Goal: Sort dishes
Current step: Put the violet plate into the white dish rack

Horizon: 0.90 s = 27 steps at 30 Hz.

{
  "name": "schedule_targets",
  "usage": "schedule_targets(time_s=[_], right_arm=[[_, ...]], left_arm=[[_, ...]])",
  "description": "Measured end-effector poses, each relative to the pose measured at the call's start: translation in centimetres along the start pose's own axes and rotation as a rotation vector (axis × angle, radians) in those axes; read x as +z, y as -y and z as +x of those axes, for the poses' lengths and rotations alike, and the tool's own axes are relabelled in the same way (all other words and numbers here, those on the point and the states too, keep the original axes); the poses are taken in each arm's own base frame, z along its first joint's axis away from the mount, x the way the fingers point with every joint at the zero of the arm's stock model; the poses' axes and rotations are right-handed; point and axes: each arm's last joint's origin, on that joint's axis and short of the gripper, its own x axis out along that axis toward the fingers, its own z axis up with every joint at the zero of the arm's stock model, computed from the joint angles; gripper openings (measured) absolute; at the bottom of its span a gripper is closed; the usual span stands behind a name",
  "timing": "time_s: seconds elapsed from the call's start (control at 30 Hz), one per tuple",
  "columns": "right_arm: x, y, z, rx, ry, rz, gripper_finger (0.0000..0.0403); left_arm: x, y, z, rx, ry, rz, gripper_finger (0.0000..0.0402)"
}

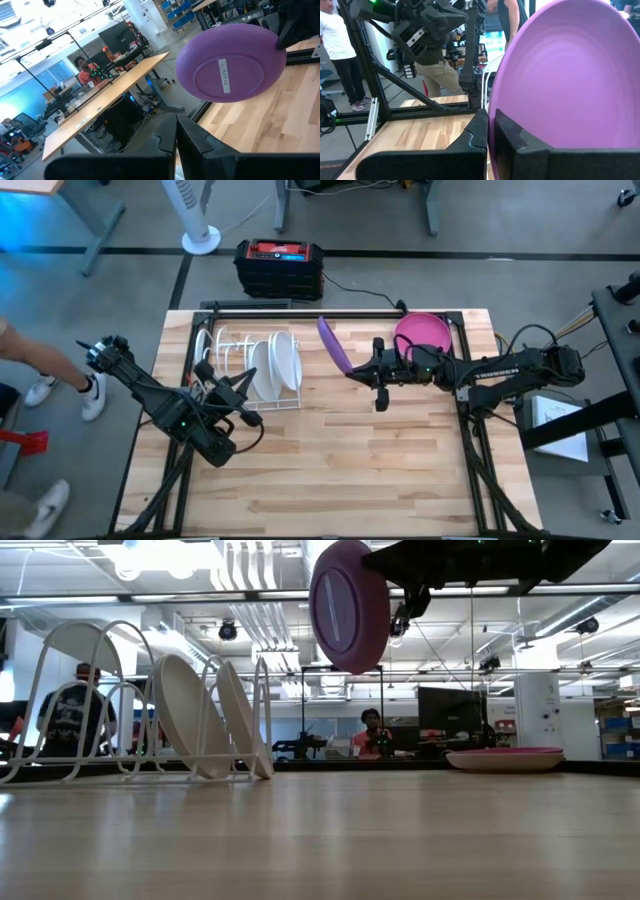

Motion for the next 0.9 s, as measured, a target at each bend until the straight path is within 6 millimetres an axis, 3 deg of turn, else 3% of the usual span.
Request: schedule_targets(time_s=[0.9], right_arm=[[0.00, 0.00, 0.00, 0.000, 0.000, -0.009, 0.0000]], left_arm=[[0.00, 0.00, 0.02, 0.001, 0.000, 0.000, 0.0000]])
